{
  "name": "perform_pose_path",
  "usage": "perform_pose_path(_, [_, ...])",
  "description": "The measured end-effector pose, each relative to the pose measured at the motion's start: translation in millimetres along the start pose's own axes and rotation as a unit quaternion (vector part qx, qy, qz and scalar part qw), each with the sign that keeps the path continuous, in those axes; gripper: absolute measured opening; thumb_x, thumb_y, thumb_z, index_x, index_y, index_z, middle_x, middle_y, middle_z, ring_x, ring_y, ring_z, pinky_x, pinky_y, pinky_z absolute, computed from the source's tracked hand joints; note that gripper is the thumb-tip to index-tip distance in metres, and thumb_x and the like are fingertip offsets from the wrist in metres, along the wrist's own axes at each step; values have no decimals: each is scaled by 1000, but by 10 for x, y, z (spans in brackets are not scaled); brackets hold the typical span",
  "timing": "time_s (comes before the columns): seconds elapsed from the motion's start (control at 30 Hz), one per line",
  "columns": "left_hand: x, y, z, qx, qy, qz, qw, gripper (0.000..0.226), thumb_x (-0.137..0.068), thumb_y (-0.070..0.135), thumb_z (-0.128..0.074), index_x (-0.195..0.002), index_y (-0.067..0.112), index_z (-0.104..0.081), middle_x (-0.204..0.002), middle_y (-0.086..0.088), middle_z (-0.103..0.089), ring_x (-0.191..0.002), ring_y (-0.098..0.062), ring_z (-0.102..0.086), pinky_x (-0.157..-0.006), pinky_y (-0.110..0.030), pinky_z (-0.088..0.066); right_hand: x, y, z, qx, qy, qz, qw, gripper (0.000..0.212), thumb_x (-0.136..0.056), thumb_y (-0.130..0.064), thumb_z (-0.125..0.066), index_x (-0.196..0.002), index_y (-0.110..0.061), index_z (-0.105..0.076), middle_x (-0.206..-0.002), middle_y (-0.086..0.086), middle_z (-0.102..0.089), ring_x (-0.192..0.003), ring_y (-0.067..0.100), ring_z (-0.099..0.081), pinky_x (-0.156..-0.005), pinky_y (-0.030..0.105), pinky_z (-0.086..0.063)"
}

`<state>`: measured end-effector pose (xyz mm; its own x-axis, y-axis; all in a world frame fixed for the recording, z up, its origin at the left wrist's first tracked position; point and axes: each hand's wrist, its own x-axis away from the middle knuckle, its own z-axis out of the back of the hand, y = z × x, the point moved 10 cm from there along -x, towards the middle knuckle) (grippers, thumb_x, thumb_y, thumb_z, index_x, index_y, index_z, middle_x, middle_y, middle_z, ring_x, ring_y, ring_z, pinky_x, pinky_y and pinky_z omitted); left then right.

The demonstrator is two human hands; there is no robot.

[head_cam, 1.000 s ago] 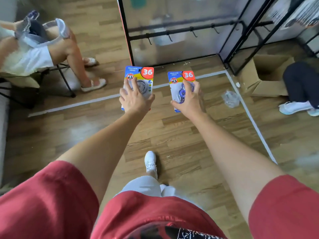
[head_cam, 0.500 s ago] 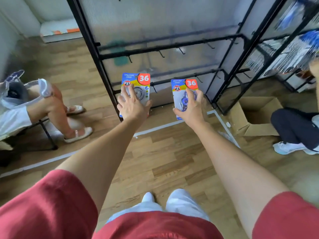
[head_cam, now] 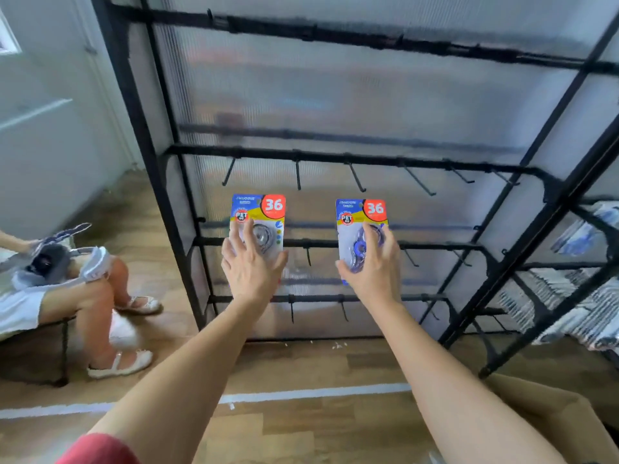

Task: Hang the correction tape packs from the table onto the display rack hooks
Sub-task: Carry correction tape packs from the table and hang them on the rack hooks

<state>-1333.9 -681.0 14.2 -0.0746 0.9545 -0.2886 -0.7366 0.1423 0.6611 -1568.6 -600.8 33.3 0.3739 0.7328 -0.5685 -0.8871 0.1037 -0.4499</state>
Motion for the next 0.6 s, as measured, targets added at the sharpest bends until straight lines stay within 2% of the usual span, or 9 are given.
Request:
perform_pose_path(0.2, [-457,435,394,22,87,-29,996,81,-85,43,-64,-148,20,-19,-158,-8,-13,-143,-31,-13,-114,-48,-18,-695,-234,195,-45,67,81,993,82,-66,-32,-83,-134,-13,-40,-138,24,-38,-119,38,-43,-89,55,-50])
perform_pose_path(0.43, [-988,758,994,32,160,-52,985,83,-82,40,-68,-148,17,-22,-157,-9,-15,-142,-32,-16,-113,-47,-19,-1295,-680,334,-61,112,132,983,83,-60,-29,-87,-129,-3,-50,-134,28,-43,-118,46,-47,-94,54,-46])
perform_pose_path(0.6, [-1281,1043,1373,37,204,-112,972,82,-84,43,-66,-147,16,-22,-158,-9,-12,-144,-30,-11,-115,-49,-18,-1568,-1010,457,-68,146,158,974,81,-60,-29,-88,-128,-3,-52,-130,28,-45,-113,45,-50,-89,52,-49])
